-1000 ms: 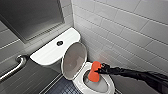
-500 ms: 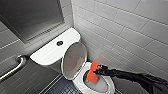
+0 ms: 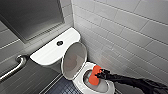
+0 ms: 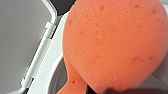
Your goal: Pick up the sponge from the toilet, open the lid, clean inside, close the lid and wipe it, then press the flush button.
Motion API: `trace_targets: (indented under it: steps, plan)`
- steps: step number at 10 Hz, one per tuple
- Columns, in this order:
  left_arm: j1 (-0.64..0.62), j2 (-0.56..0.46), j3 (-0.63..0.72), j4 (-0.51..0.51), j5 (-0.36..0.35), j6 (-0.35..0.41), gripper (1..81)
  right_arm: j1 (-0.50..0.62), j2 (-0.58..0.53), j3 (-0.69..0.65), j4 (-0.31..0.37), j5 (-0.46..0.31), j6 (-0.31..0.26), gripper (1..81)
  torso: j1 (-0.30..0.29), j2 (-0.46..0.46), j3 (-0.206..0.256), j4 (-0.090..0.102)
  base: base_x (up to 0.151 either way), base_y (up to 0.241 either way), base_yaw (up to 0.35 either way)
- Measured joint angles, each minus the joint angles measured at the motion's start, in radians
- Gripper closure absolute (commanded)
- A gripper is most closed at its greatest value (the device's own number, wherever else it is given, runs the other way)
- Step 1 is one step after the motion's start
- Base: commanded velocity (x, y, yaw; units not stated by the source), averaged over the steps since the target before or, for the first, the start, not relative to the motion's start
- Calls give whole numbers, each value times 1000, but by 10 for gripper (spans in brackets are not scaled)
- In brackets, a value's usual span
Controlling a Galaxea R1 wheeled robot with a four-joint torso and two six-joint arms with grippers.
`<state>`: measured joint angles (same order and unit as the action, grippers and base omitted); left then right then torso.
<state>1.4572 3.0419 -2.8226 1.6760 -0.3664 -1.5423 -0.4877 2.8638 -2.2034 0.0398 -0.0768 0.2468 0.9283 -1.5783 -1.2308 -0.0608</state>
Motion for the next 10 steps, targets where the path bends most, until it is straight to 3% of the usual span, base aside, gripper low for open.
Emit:
trace_targets:
  steps: [3, 6, 10]
  plan:
    - [3, 6, 0, 0, -1, 0, 10, -6, -106, 95, 0, 19, 4, 811, 0, 0, 0, 0, 0, 0, 0]
    - [4, 6, 0, 0, 0, 0, 10, -85, -246, 213, 1, 79, 5, 811, 0, 0, 0, 0, 0, 0, 0]
    - [4, 7, 0, 0, 0, 0, 10, -188, -380, 361, 21, 249, 9, 811, 0, 0, 0, 0, 0, 0, 0]
